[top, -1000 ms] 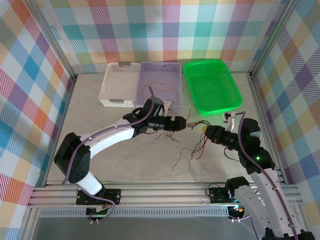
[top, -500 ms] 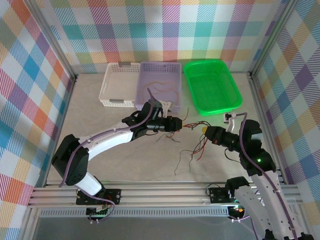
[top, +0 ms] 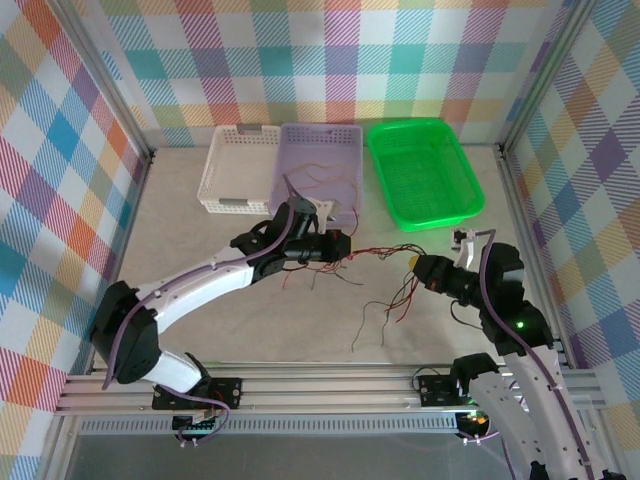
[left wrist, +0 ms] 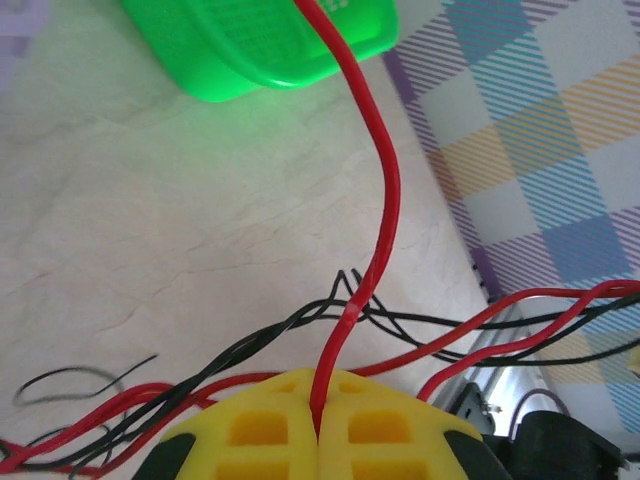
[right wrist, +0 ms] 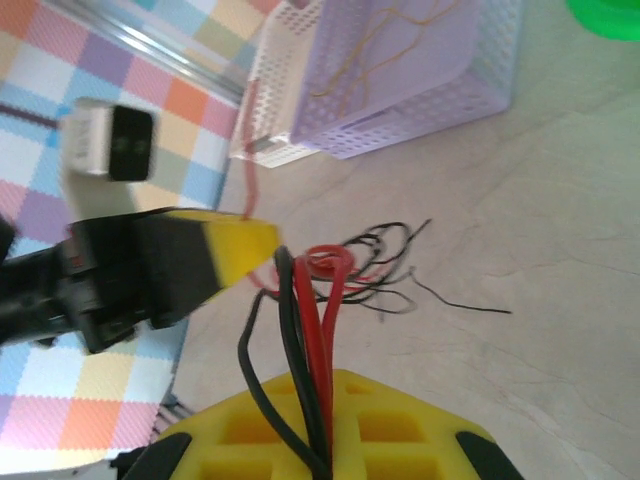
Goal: Untangle the cables
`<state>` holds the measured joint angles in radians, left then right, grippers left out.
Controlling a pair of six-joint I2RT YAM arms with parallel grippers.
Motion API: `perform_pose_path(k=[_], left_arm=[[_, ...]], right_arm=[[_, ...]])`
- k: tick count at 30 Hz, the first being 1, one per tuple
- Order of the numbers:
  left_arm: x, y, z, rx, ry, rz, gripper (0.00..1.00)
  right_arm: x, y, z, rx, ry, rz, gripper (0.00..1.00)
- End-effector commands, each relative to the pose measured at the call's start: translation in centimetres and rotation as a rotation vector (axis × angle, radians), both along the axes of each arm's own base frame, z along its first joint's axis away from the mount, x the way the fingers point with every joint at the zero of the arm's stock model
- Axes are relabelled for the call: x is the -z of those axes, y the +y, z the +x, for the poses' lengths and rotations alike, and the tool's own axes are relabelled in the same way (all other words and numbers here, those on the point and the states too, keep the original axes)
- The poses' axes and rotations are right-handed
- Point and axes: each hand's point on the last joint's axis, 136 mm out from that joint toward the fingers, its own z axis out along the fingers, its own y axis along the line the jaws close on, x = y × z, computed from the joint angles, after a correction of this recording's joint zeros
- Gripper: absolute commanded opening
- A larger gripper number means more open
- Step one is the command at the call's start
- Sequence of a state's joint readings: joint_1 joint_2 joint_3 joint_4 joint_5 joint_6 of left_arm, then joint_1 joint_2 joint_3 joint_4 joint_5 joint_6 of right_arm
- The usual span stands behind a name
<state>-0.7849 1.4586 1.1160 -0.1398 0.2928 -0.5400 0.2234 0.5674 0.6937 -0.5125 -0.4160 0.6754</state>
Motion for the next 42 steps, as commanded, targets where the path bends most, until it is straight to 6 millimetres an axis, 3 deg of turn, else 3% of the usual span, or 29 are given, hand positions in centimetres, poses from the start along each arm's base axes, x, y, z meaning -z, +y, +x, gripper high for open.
perform_pose_path(k=[1,8,18,23,29,34,42], left_arm=[[-2.5,2.9,-0.1,-0.089,-0.035,0.076,0.00],[-5.7,8.2,-0.3,-0.196,-0.043,0.130,0.00],[-12.1,16.5,-1.8,-0.302,-0.160,0.224,0.00],[-15.1,21.1,-2.3,-0.420,-0.233,0.242,0.00],[-18.3,24.2,-3.4,-0.535,-0.333,0.258,0.00],[-19.7,25.6,-3.8,-0.595,-0.380,0.255,0.00],[-21.2,26.0,-3.5,-0.640,-0.431,0.220,0.00]], right_arm=[[2.9,-1.8,0.4,0.117,0.090,-0.068,0.00],[8.5,-4.2,1.2,0.233,0.245,-0.206,0.00],[12.3,-7.5,1.5,0.360,0.372,-0.286,0.00],[12.4,-8.6,1.6,0.402,0.377,-0.287,0.00],[12.2,-9.5,1.7,0.425,0.373,-0.302,0.00],[12.0,-9.6,1.6,0.427,0.355,-0.305,0.00],[10.9,-9.1,1.6,0.403,0.286,-0.281,0.00]])
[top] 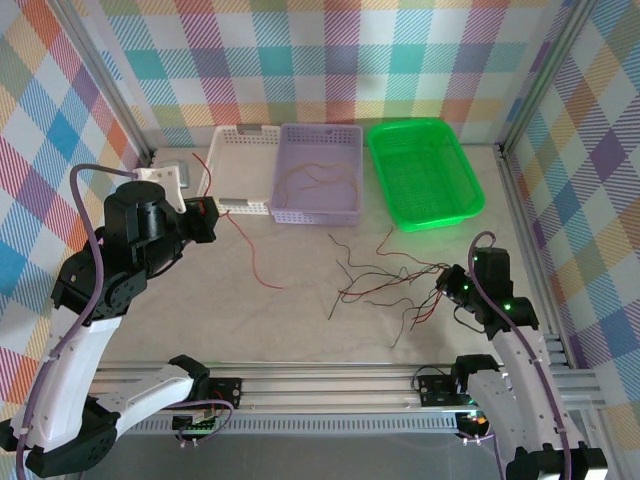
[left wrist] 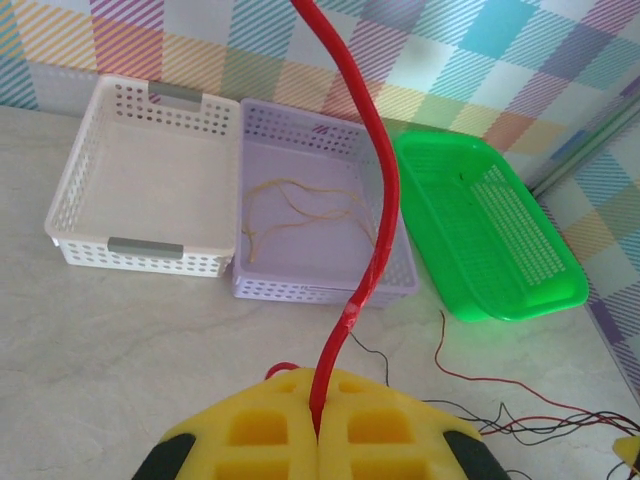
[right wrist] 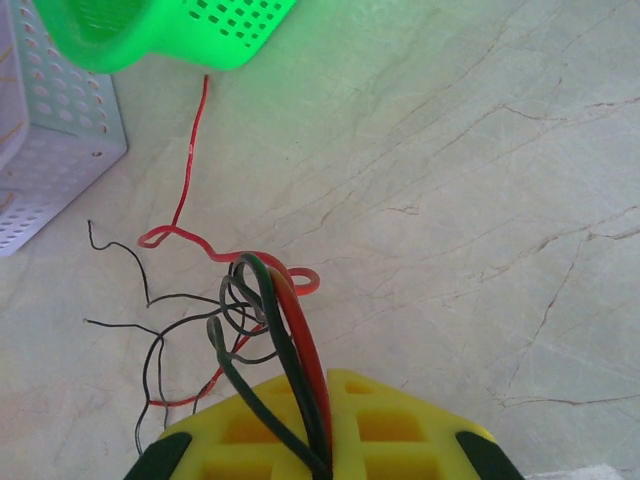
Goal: Untangle the cables
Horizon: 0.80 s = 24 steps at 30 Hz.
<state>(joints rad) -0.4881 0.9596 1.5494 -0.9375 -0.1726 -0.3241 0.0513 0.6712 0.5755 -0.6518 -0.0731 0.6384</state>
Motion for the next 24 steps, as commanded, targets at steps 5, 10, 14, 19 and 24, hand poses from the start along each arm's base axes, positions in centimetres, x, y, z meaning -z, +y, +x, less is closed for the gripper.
perform_pose_path(k=[5,10,14,19,24], left_arm=[[-4.1,-0.4,1.6,-0.021,-0.156,-0.075,0.00],[-5.5,-2.9,4.5,0.025,-0.183,-0.119,0.00],[-6.9,-5.2,7.4,0.059,-0.206,-0.174,0.00],[-9.2,-8.8,11.0,0.137,-0.233,-0.243,0.00],[-11.7,-12.2,14.1,0.216,-0.255,-0.298,0.00]], right_arm=[[-0.3,0.6,-0.2,-0.037,-0.055,0.020,0.00],[-0.3,0.9,-0.4,-0.055,-0.056,0.027,0.00],[-0.6,0.9,-0.6,-0.065,-0.073,0.025,0.00],[-0.8,1.3,-0.8,-0.083,-0.097,0.042,0.00],[-1.0,1.7,-0.8,-0.110,-0.121,0.050,0.00]])
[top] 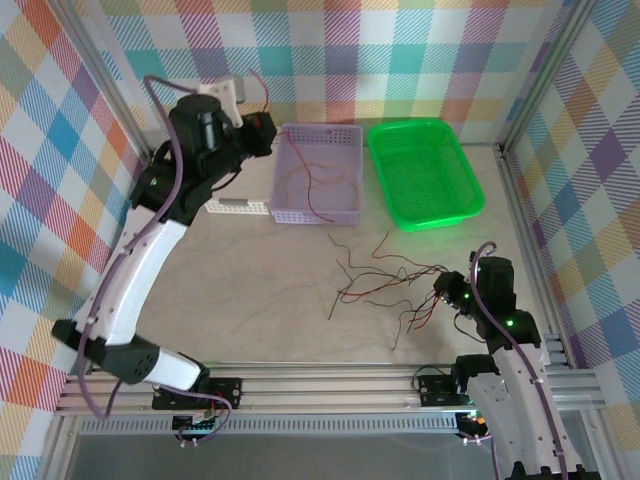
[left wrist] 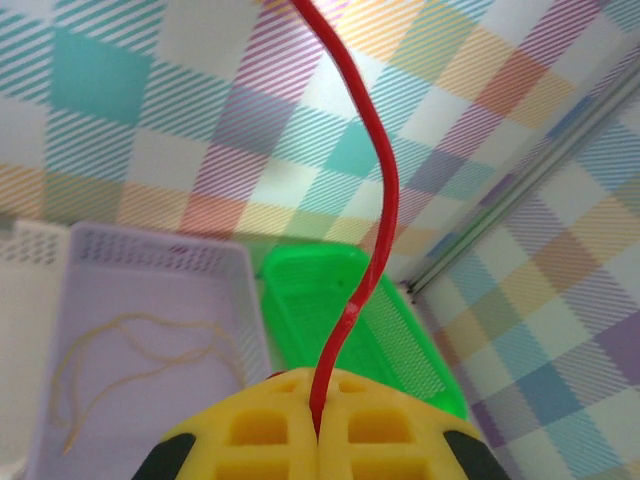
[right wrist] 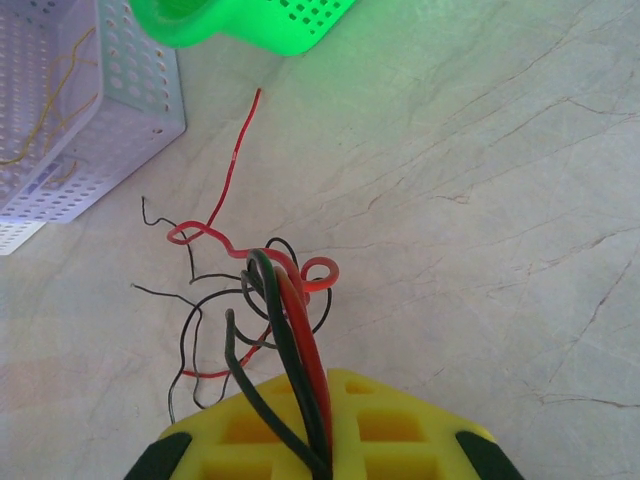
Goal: Untangle the cables
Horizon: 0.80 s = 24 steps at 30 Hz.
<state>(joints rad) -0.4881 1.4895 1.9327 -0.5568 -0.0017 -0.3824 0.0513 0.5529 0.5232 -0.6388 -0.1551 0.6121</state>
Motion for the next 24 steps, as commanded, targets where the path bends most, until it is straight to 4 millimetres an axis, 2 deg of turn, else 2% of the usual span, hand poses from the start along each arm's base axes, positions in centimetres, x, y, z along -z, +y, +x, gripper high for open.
perform_pose_path(k=[1,4,10,14,19,24], left_arm=[[-4.6,-2.0,0.6,0.083,-0.102,-0.095,0.00],[-5.5,-3.8,2.2,0.113,-0.121,-0.106,0.00],[-5.7,-7.8,5.7,0.165,-0.144,-0.134,0.00],[-5.0,-10.5,7.7,0.197,-0.152,-0.160,0.00],[-3.4,-12.9,10.2,0.212,-0.154,-0.224,0.00],[-2.8,-15.5,12.1,0.226,-0.199,-0.295,0.00]], right_arm=[[-0.4,0.4,0.2,-0.034,-0.043,0.007,0.00],[-0.4,0.6,0.2,-0.043,-0.049,0.009,0.00],[-0.4,1.0,0.2,-0.065,-0.050,0.027,0.00],[-0.6,1.2,0.1,-0.073,-0.054,0.034,0.00],[-1.1,1.6,0.0,-0.088,-0.069,0.058,0.00],[-1.3,2.0,-0.2,-0.100,-0.075,0.078,0.00]])
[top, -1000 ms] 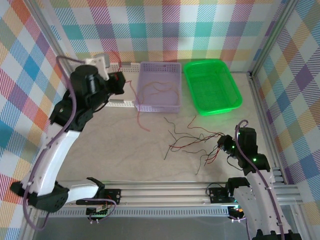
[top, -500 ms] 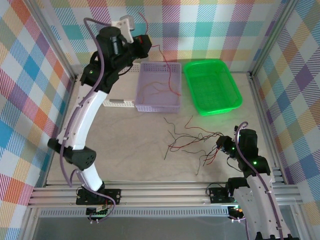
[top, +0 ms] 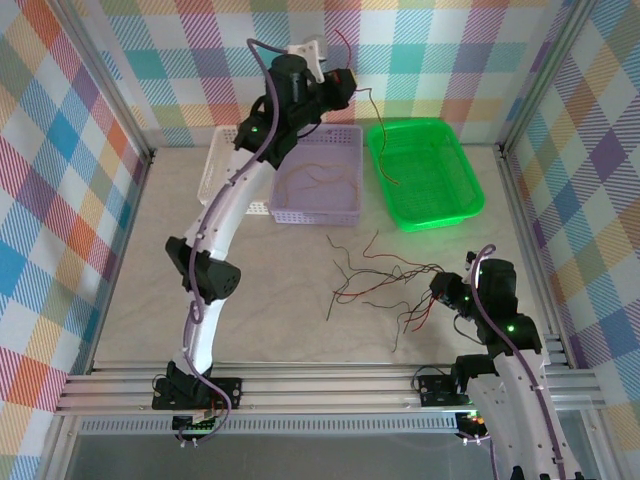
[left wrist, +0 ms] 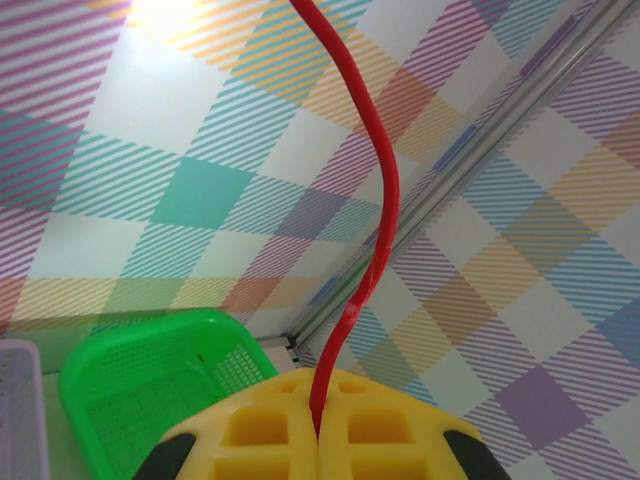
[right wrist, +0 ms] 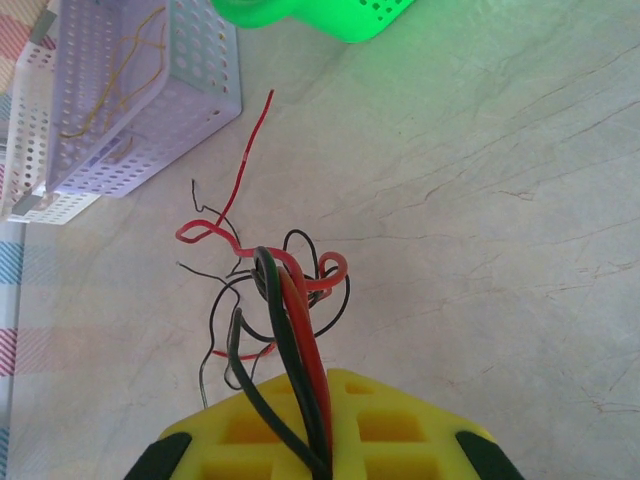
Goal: Untangle the cables
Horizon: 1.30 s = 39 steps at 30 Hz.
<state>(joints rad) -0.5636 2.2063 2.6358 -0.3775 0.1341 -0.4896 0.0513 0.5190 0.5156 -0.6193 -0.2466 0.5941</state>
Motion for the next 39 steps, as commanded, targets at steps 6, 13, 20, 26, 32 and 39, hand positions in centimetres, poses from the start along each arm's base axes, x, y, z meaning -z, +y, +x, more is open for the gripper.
perform_pose_path(k=[6,13,20,26,32,39], left_arm=[[-1.8,-4.0,1.5,-0.003,-0.140,-0.185,0.00],[1.4,-7.6,2.8,-0.044,-0.205,-0.208,0.00],[5.2,-11.1,3.0,-0.085,-0.276,-0.128,0.00],[9.8,-14.1,2.7,-0.078,-0.293,0.017,0.00],[15.4,-15.7,3.4,-0.068,-0.265,0.155,0.00],[21.8,-17.1,3.8,-0.038,-0.207,0.272,0.00]], right_arm=[[-0.9,0.9,-0.2,-0.039,-0.048,0.048,0.00],[-1.7,1.5,-0.9,-0.068,-0.083,0.078,0.00],[-2.4,1.9,-1.3,-0.099,-0.126,0.088,0.00],[-2.7,2.2,-1.3,-0.124,-0.147,0.090,0.00],[-2.9,2.5,-1.6,-0.138,-0.155,0.100,0.00],[-2.9,2.5,-1.6,-0.138,-0.157,0.108,0.00]])
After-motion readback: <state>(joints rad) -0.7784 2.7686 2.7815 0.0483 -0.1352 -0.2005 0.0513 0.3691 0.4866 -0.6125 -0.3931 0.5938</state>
